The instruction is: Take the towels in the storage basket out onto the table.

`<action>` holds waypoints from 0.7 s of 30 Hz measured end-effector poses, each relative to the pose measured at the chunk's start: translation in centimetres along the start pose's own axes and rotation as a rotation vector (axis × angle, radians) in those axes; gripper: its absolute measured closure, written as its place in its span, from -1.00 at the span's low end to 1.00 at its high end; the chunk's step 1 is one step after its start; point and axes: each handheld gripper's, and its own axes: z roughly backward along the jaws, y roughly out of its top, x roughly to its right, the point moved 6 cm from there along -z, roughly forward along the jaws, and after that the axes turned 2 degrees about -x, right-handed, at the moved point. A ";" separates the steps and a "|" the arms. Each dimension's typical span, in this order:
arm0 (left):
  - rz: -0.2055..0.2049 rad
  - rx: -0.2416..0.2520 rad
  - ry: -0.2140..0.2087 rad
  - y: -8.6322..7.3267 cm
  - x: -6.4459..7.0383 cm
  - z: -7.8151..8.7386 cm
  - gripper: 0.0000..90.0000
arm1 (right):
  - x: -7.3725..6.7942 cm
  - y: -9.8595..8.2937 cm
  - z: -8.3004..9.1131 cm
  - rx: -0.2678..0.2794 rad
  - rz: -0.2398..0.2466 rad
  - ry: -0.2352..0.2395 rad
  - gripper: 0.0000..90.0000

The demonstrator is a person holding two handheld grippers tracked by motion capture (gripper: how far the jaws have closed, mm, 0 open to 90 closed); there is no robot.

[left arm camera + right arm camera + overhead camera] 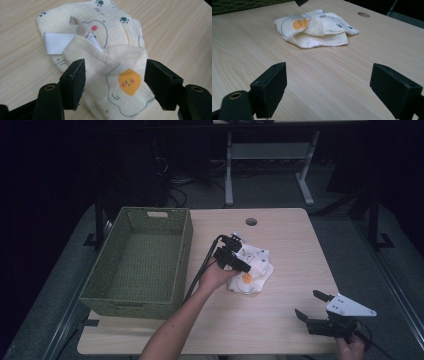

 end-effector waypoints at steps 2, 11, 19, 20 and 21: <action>-0.004 0.001 0.006 -0.3 0.1 0.1 -0.26 | 0.0 0.0 0.0 0.000 0.001 -0.002 -0.70; -0.005 0.018 0.023 -1.5 0.2 0.6 -0.32 | -0.1 0.0 -0.2 -0.011 0.012 -0.002 -0.70; -0.010 0.037 0.024 -2.3 0.4 1.1 -0.36 | -0.1 0.0 -0.2 -0.016 0.020 -0.002 -0.70; -0.009 0.047 0.027 -2.5 0.5 1.2 -0.36 | -0.2 0.0 -0.3 -0.020 0.023 -0.002 -0.70; -0.009 0.047 0.027 -2.5 0.5 1.2 -0.36 | -0.2 0.0 -0.3 -0.020 0.023 -0.002 -0.70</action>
